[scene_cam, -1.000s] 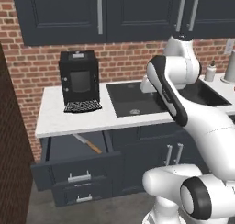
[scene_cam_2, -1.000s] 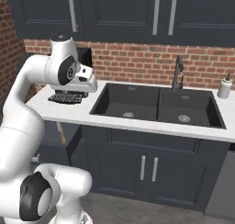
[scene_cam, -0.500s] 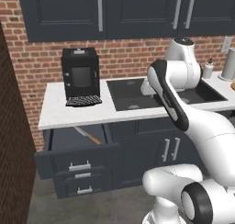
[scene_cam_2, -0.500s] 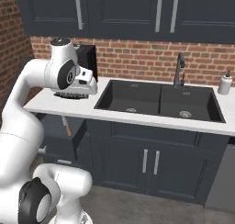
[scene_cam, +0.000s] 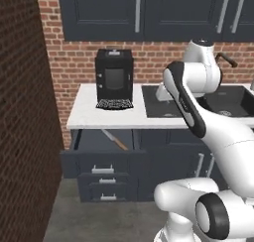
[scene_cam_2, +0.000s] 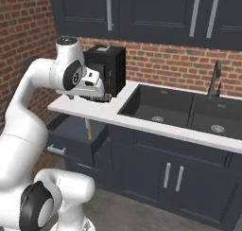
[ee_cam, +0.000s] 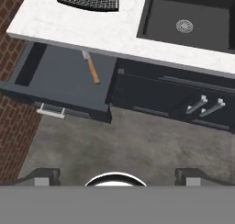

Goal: Pick up the knife from the drawer and place it on the cutting board. Then place the meat from the plate to the cutting board.

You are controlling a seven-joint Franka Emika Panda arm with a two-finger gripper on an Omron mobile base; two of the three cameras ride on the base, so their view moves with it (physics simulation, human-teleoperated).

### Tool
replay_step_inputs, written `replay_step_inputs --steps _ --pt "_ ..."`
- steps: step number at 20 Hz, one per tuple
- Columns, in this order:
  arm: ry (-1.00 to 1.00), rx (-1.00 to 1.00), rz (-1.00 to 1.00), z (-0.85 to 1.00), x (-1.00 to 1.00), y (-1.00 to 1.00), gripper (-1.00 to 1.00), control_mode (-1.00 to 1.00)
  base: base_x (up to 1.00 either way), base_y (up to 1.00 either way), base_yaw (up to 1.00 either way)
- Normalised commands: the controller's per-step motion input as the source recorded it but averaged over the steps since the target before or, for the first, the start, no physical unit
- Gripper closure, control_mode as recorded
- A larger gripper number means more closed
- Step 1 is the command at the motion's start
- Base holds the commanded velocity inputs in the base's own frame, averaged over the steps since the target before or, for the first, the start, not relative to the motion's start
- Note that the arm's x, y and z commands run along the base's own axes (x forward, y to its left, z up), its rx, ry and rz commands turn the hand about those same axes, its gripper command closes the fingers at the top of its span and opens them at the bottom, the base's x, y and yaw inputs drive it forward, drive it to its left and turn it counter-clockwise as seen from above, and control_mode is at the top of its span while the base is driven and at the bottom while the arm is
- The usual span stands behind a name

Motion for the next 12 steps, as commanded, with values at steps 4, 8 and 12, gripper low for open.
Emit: replay_step_inputs --steps 4,8,12 --pt "0.00 0.00 0.00 0.00 0.00 0.00 -1.00 1.00 0.00 -0.16 0.42" --pt "0.00 0.00 0.00 0.00 0.00 0.00 -1.00 1.00 0.00 -0.32 0.31" --pt "0.00 0.00 0.00 0.00 0.00 0.00 -1.00 1.00 0.00 -0.41 0.30"
